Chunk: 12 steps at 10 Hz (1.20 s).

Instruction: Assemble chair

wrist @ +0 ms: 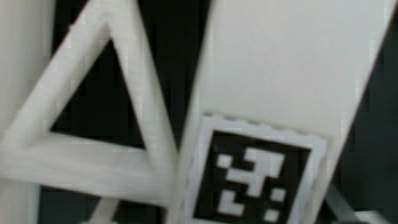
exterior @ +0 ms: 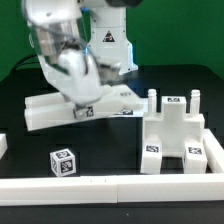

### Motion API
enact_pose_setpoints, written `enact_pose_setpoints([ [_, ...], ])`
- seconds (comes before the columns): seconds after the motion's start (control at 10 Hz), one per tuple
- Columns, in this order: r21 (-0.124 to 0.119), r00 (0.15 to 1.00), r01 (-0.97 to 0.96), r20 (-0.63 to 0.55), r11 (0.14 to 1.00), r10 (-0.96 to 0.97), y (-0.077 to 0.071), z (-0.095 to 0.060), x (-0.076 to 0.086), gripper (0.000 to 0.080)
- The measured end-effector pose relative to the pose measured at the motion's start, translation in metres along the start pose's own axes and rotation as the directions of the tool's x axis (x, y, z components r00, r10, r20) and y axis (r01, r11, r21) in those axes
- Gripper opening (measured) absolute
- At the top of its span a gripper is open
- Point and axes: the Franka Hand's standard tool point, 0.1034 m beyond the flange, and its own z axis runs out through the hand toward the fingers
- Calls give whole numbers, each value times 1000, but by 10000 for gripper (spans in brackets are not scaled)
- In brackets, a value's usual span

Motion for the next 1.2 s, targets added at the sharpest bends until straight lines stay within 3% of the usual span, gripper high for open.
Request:
enact_pose_setpoints([
  [0.1,14,995,99,4,995,-99,-7,-14,-4,314],
  [0.2,8,980,197,-6,980,-197,-10,-21,-7,314],
  [0.6,-2,900,436,-2,900,-436,-8,-16,-6,315],
  [0.7,-36,848,530,32,847,-529,-20,-25,-16,315],
  [0.8,-61,743,669,73,741,-665,-45,-45,-34,315],
  [0.9,-67,594,804,89,590,-799,-72,-54,-52,315],
  [1.0,-65,573,820,82,569,-815,-83,-51,-67,315],
  [1.1,-72,530,847,31,527,-848,-79,-46,-66,315],
  [1.2,-66,491,871,57,487,-869,-74,-45,-67,315],
])
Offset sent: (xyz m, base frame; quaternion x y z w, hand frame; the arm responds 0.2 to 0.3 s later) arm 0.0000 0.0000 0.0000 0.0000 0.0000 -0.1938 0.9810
